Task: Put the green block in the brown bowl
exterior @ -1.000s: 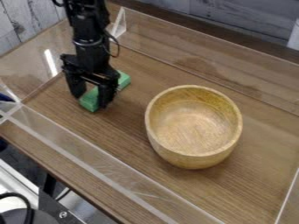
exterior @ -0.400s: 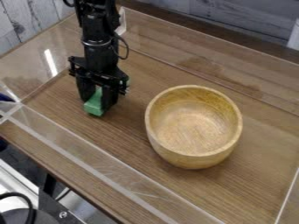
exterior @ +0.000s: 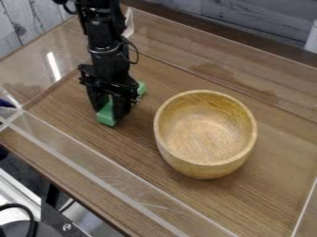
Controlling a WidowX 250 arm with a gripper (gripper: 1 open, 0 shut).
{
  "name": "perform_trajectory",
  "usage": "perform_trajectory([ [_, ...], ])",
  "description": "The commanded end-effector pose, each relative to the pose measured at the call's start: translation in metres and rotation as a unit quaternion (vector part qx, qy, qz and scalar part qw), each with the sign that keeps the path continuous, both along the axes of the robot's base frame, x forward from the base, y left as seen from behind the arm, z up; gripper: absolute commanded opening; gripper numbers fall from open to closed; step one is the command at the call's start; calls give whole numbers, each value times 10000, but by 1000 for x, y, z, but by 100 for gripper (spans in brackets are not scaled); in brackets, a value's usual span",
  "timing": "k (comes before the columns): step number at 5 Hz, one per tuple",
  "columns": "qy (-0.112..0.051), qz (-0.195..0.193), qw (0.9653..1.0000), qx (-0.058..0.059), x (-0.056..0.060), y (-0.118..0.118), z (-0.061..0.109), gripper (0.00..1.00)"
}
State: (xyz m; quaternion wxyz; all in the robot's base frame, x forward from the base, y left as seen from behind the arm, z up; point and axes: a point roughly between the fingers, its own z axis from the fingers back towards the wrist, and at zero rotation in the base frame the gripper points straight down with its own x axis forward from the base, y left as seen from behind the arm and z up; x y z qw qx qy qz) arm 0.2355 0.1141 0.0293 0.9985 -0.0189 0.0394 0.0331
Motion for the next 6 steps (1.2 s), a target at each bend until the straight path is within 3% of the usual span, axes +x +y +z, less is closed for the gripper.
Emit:
perform_trajectory([
  [1, -418, -4, 9991, 7, 4, 6, 19, 0],
  [2, -398, -184, 9990, -45, 2, 7, 13, 100],
  [3, -374, -334, 9987, -108, 2, 6, 5, 0],
  [5, -111, -144, 9997, -177, 2, 8, 2, 0],
  [6, -84, -84, 9994, -338, 3, 14, 2, 0],
])
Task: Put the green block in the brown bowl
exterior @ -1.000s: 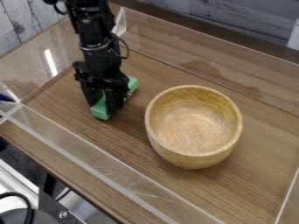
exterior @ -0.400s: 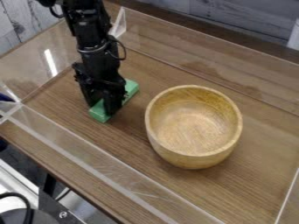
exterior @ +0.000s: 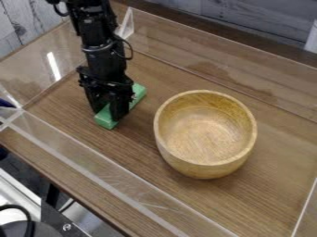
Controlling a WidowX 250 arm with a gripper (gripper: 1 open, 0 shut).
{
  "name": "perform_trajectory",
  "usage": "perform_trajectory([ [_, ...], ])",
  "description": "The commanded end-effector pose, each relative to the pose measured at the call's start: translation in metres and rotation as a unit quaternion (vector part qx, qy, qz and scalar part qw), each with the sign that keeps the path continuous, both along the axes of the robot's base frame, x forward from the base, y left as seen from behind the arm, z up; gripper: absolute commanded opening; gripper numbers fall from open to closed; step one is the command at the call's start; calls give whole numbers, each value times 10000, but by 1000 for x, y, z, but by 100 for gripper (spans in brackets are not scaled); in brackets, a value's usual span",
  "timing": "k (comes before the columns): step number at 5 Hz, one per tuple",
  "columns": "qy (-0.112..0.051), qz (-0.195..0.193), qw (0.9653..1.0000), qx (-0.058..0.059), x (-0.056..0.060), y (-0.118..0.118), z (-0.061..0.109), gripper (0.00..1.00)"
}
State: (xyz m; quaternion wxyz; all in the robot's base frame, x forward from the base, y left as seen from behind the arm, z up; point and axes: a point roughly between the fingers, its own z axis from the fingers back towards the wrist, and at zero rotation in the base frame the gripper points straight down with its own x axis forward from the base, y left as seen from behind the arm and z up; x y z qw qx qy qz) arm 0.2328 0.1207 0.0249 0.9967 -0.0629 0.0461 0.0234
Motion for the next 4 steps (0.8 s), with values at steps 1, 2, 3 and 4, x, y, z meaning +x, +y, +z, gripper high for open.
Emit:
perform_trajectory([
  [1, -108, 54, 9999, -39, 6, 13, 5, 0],
  [2, 44, 37, 9999, -125, 6, 15, 8, 100],
  [3, 160, 10, 9997, -207, 7, 14, 12, 100],
  [4, 165, -14, 9995, -264, 10, 16, 16, 0],
])
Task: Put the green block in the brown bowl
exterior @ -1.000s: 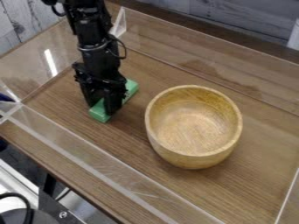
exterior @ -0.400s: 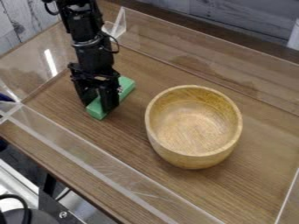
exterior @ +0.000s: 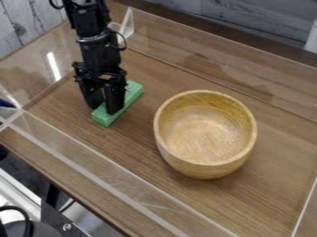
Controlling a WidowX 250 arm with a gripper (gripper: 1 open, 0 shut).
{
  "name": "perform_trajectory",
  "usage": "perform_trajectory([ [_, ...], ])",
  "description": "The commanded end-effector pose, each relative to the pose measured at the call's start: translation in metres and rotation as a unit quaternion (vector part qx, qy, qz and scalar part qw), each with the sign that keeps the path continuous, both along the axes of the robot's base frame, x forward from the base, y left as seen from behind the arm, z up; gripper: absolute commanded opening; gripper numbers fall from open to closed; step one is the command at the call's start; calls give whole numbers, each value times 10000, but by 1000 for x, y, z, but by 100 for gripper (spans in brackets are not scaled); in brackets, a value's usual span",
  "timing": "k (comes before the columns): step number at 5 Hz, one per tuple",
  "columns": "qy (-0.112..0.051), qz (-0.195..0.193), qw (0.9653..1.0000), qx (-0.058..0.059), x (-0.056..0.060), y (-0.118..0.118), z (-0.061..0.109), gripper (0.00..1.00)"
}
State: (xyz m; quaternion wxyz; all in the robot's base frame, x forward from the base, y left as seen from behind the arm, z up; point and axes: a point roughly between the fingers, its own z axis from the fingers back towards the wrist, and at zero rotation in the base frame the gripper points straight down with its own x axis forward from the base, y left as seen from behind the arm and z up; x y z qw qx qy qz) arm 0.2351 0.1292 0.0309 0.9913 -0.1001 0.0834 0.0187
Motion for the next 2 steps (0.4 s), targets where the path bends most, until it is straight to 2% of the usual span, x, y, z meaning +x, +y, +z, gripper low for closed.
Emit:
perform_trajectory([
  [1, -96, 11, 9999, 133, 5, 9, 7, 0],
  [2, -10, -24, 9999, 141, 2, 10, 7, 0],
])
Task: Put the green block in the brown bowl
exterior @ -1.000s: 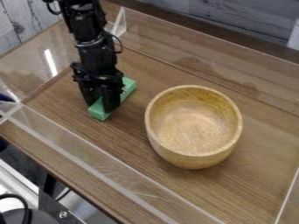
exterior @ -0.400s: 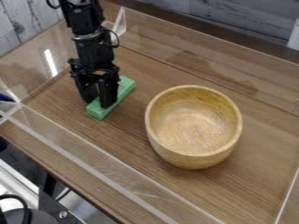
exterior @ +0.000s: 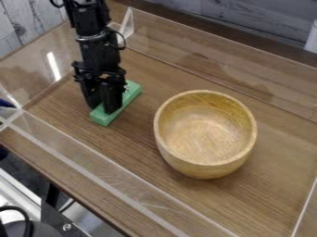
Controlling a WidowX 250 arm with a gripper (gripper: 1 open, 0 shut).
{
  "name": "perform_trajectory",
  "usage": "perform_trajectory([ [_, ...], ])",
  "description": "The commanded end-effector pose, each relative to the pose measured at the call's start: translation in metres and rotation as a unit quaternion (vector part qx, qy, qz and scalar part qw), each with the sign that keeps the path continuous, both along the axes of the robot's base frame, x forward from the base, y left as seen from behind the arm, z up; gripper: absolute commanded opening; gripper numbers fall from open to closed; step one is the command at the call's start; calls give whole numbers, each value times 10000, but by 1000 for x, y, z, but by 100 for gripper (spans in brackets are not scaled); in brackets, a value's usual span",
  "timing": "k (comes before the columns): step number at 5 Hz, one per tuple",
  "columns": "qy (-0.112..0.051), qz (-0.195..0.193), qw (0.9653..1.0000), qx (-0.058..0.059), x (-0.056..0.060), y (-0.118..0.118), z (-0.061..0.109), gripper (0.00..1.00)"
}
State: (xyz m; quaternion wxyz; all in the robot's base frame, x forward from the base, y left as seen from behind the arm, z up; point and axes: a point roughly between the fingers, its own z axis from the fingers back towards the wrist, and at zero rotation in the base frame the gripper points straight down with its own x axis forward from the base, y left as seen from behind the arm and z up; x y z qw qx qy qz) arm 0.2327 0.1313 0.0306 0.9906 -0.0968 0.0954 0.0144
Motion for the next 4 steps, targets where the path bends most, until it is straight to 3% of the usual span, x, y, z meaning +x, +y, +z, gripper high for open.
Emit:
perform_trajectory([
  [1, -37, -2, 9999, 124, 2, 8, 7, 0],
  [3, 61, 141, 9998, -123, 5, 6, 26, 0],
  [4, -52, -1, 9997, -255, 6, 11, 37, 0],
])
